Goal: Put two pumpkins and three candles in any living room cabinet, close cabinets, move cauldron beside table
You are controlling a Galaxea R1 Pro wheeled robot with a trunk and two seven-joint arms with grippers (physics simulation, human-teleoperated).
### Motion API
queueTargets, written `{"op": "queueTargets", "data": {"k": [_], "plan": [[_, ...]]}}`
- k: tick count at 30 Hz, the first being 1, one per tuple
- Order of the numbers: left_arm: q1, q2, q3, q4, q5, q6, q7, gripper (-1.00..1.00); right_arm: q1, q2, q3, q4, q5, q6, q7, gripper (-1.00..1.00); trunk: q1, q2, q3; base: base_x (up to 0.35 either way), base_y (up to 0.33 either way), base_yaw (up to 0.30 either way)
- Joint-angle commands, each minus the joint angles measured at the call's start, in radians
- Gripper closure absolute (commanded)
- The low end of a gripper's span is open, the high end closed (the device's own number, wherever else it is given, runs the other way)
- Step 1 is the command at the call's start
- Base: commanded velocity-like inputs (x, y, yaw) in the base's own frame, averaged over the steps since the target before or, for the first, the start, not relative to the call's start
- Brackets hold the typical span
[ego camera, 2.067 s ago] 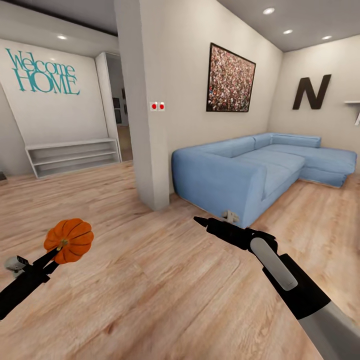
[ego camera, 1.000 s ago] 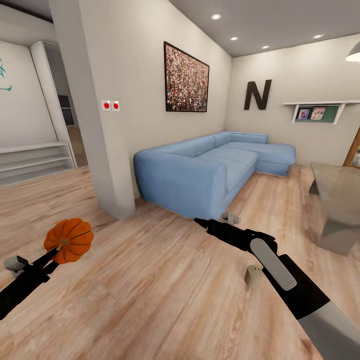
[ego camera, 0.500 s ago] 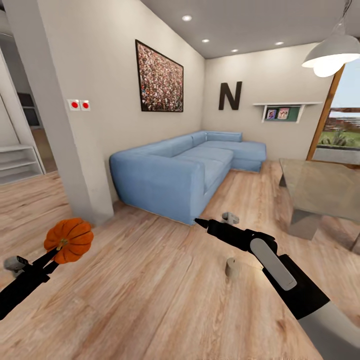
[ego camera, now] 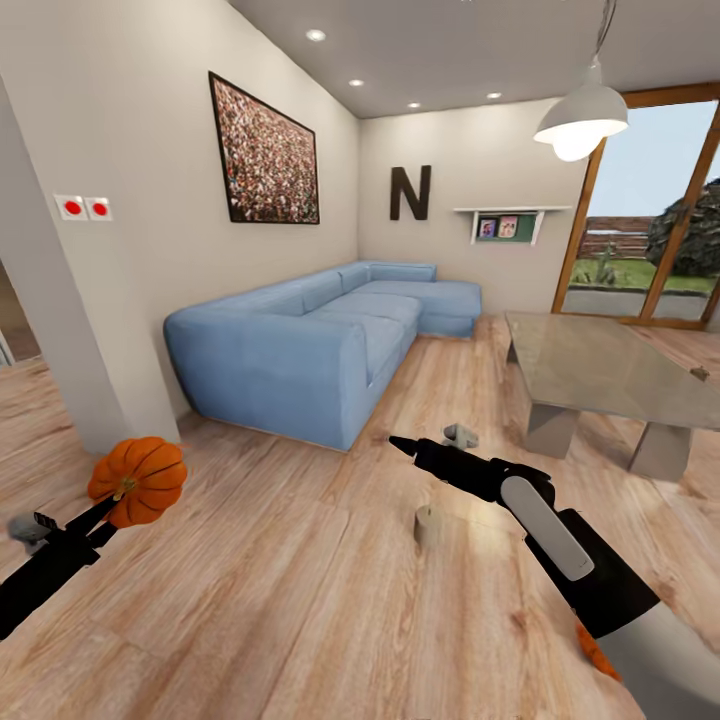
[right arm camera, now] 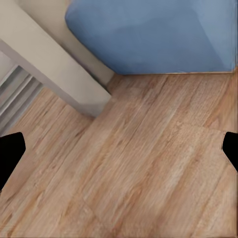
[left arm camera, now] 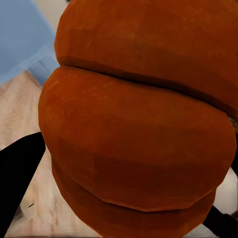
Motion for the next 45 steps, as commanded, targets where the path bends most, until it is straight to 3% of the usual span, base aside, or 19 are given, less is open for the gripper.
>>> {"op": "queueTargets", "data": {"k": [1,28,45], "plan": [[0.0,0.0,0.0,-0.001,0.009,0.011,-0.001,1.0,-0.001,-0.001,0.002,-0.001,-0.013,0.0,-0.009,-1.0,0.0,0.0,-0.001,0.0,0.0,-0.291],[0.0,0.0,0.001,0.0,0.009,0.011,-0.001,1.0,-0.001,-0.001,0.002,0.001,-0.015,-0.001,-0.009,-1.0,0.0,0.0,-0.001,0.009,0.0,-0.291],[0.0,0.0,0.002,-0.001,0.009,0.011,-0.001,1.0,-0.001,-0.001,0.002,0.001,-0.017,-0.001,-0.009,-1.0,0.0,0.0,-0.001,0.218,0.124,-0.291]]}}
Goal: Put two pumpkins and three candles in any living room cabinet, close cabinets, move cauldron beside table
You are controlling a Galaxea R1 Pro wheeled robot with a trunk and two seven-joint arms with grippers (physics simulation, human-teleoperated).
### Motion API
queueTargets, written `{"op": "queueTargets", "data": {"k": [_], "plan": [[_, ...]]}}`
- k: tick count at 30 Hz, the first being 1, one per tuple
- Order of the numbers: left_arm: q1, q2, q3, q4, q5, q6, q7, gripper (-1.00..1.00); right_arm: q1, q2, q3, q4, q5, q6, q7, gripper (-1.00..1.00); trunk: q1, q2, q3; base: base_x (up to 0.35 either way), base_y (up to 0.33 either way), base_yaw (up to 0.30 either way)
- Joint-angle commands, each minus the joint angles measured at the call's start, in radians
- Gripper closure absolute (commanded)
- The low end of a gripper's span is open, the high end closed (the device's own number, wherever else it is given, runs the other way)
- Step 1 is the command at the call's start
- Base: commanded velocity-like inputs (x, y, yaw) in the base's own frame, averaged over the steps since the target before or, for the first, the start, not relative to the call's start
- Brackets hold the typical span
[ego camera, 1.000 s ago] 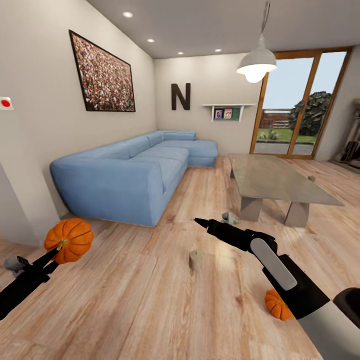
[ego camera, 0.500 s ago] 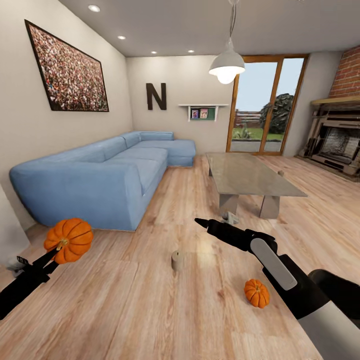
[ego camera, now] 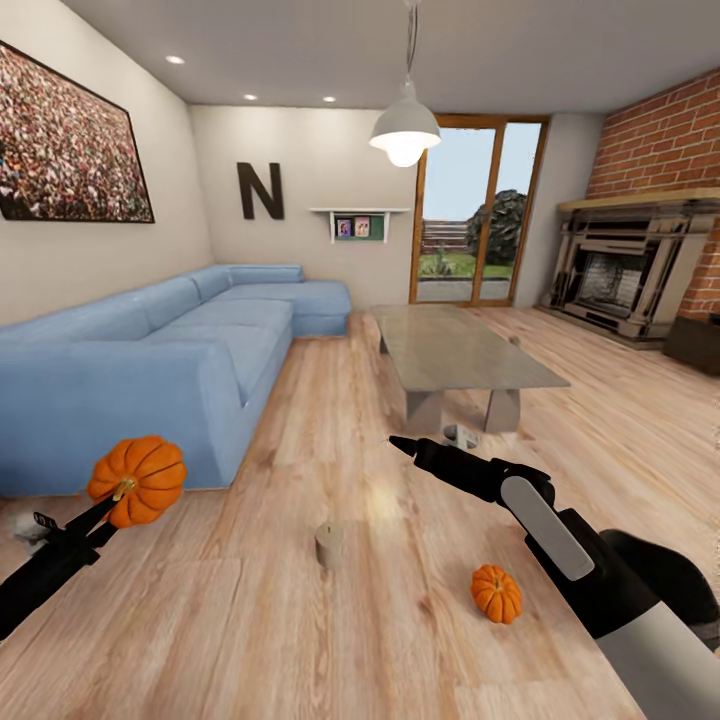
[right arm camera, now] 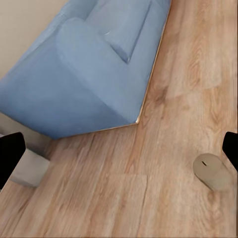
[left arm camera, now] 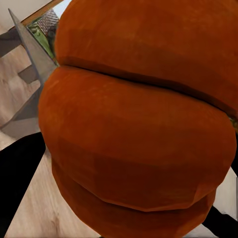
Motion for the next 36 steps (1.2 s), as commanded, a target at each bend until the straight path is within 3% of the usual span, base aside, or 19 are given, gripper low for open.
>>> {"op": "queueTargets", "data": {"k": [1,25,36], "plan": [[0.0,0.0,0.001,0.0,0.009,0.011,-0.001,1.0,-0.001,-0.001,0.002,-0.001,-0.011,0.0,-0.01,-1.0,0.0,0.0,-0.001,0.261,0.187,-0.29],[0.0,0.0,-0.005,0.0,0.007,0.011,0.0,1.0,-0.001,0.0,0.002,0.029,-0.015,-0.001,-0.01,-1.0,0.0,0.0,-0.001,0.247,0.221,-0.029],[0.0,0.0,-0.001,0.0,0.007,0.011,-0.001,1.0,-0.001,-0.001,0.002,0.03,-0.015,-0.001,-0.009,-1.0,0.0,0.0,0.01,0.187,0.152,-0.195]]}}
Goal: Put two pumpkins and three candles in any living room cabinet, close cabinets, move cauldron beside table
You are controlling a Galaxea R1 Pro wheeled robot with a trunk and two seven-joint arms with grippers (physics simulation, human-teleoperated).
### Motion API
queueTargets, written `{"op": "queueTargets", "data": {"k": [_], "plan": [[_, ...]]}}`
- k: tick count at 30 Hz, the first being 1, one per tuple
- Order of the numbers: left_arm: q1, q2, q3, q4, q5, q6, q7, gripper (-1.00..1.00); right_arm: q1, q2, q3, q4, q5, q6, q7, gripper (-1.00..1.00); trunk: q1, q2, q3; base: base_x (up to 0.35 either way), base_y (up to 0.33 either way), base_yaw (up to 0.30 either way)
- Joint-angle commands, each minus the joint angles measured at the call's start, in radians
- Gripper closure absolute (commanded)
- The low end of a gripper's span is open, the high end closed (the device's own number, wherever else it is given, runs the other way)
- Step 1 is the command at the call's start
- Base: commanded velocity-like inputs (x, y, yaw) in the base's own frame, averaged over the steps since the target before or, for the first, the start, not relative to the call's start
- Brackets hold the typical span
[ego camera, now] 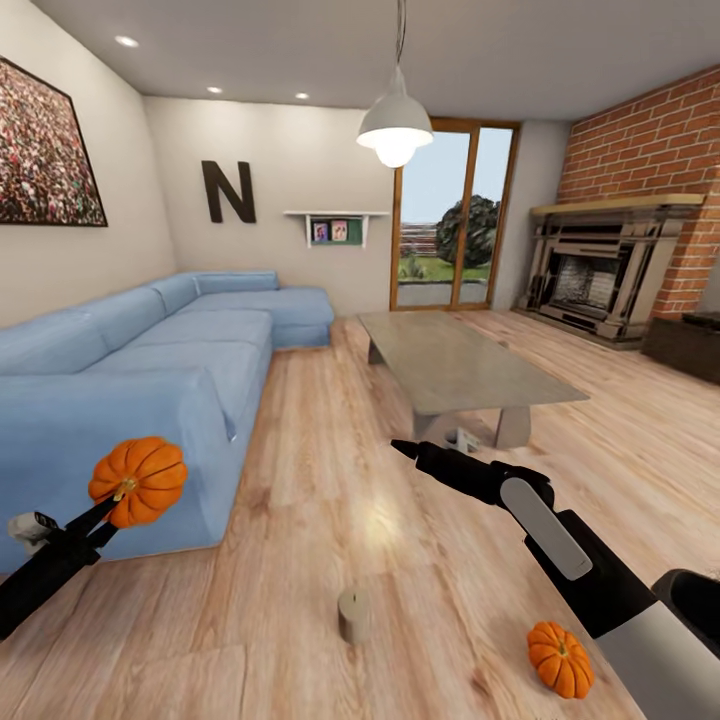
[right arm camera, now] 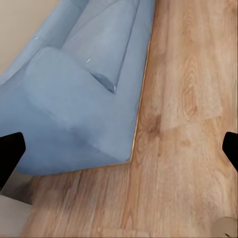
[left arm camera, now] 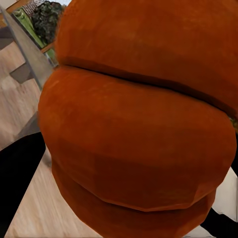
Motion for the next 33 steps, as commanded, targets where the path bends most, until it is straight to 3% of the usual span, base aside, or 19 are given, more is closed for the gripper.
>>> {"op": "queueTargets", "data": {"k": [1,22,33], "plan": [[0.0,0.0,0.001,0.0,0.008,0.011,-0.001,1.0,-0.001,-0.001,0.002,-0.001,-0.01,0.0,-0.009,-1.0,0.0,0.0,0.0,0.069,0.024,-0.23],[0.0,0.0,0.003,0.0,0.008,0.011,-0.001,1.0,-0.001,-0.001,0.001,0.001,-0.01,0.0,-0.011,-1.0,0.0,0.0,0.024,0.008,0.002,-0.231],[0.0,0.0,0.0,0.0,0.008,0.011,0.0,1.0,-0.001,0.001,0.002,0.002,-0.01,0.0,-0.011,-1.0,0.0,0.0,0.028,0.228,0.158,-0.088]]}}
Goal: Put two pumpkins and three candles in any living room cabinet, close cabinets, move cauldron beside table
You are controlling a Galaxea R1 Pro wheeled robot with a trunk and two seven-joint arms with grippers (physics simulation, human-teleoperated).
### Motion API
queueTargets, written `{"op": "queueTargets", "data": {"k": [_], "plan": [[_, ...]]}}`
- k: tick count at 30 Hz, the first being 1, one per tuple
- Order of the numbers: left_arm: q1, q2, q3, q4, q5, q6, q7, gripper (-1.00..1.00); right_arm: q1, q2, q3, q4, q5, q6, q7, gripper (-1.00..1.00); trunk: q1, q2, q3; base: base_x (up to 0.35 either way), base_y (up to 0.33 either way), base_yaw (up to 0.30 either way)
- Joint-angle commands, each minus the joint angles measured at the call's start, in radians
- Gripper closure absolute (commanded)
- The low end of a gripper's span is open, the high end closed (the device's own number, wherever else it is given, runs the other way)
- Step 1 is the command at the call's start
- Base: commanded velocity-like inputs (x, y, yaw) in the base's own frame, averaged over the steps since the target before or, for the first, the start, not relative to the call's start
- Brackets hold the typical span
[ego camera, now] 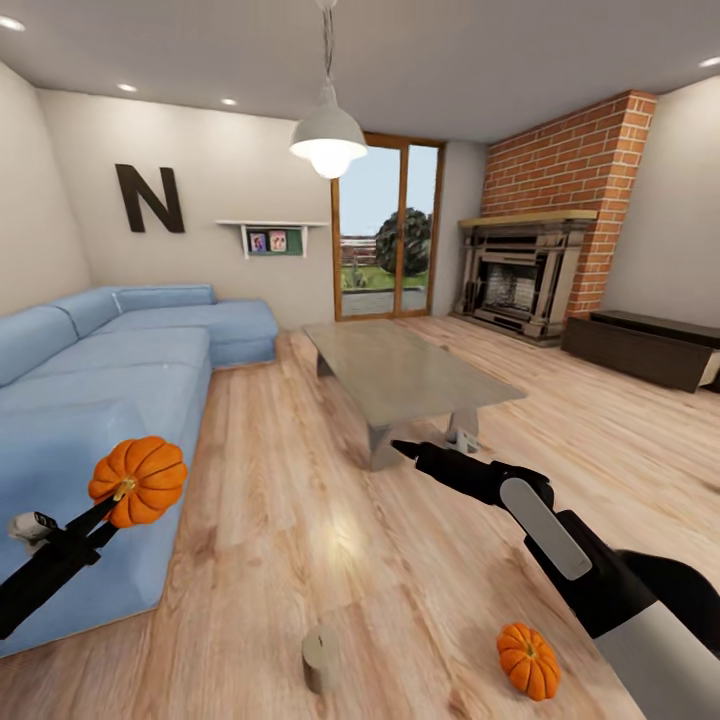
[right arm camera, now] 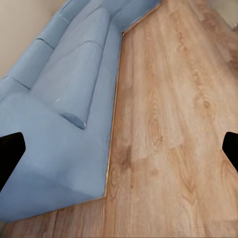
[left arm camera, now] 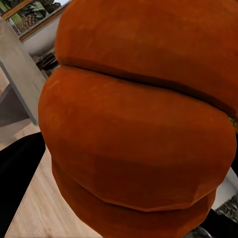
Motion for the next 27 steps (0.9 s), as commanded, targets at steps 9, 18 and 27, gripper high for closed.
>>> {"op": "queueTargets", "data": {"k": [9,18,27], "plan": [[-0.001,0.0,-0.011,-0.007,0.005,0.01,0.002,1.0,-0.001,-0.001,0.002,-0.002,-0.011,0.0,-0.01,-1.0,0.0,0.0,-0.001,0.291,0.135,-0.001],[-0.008,-0.001,-0.12,-0.07,-0.078,0.02,0.011,1.0,-0.001,-0.001,0.002,-0.001,-0.011,0.0,-0.01,-1.0,0.0,0.0,-0.001,0.074,0.005,0.0],[-0.016,-0.013,-0.183,-0.141,-0.231,0.105,0.013,1.0,-0.001,-0.001,0.002,-0.002,-0.011,0.0,-0.01,-1.0,0.0,0.0,-0.001,0.001,0.0,0.0]]}}
